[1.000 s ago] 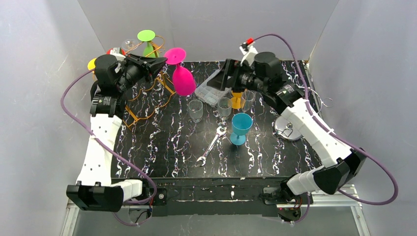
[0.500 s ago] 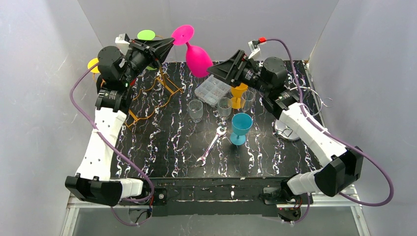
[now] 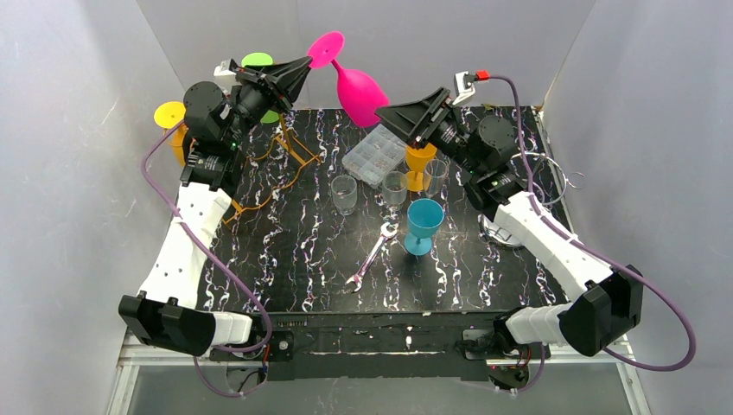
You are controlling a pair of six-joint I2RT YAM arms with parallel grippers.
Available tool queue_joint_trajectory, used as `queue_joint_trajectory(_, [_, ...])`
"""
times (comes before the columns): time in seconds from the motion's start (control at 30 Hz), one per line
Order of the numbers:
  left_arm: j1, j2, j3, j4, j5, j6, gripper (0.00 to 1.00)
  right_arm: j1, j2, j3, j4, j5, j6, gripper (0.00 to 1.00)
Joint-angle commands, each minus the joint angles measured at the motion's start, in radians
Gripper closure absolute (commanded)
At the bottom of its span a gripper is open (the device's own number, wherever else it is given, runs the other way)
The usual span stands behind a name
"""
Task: Take the wine glass off the wine glass rack
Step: Place the wine glass at the center of the board.
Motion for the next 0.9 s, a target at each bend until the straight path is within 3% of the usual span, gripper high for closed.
queue_joint_trajectory(0.0, [-0.01, -0.005, -0.007, 0.104, 0.0, -0.079, 1.0, 0.0, -0.033, -0.023, 0.22, 0.036, 0.046, 0.17])
queue_joint_trajectory(0.4, [-0.049, -0.013, -0.048, 0.153, -0.018, -0.185, 1.0, -0.001, -0.02, -0.039, 0.409, 0.05, 0.029, 0.49])
queue_joint_trajectory(0.77, [-0.063, -0.032, -0.108, 0.152, 0.004, -0.125, 1.0, 0.0, -0.061, -0.056, 0.366, 0.057, -0.042, 0.95])
queue_joint_trajectory(0.87, [-0.063, -0.057, -0.144, 0.147, 0.013, -0.063, 0.81, 0.0, -0.096, -0.052, 0.279, 0.078, -0.091, 0.99])
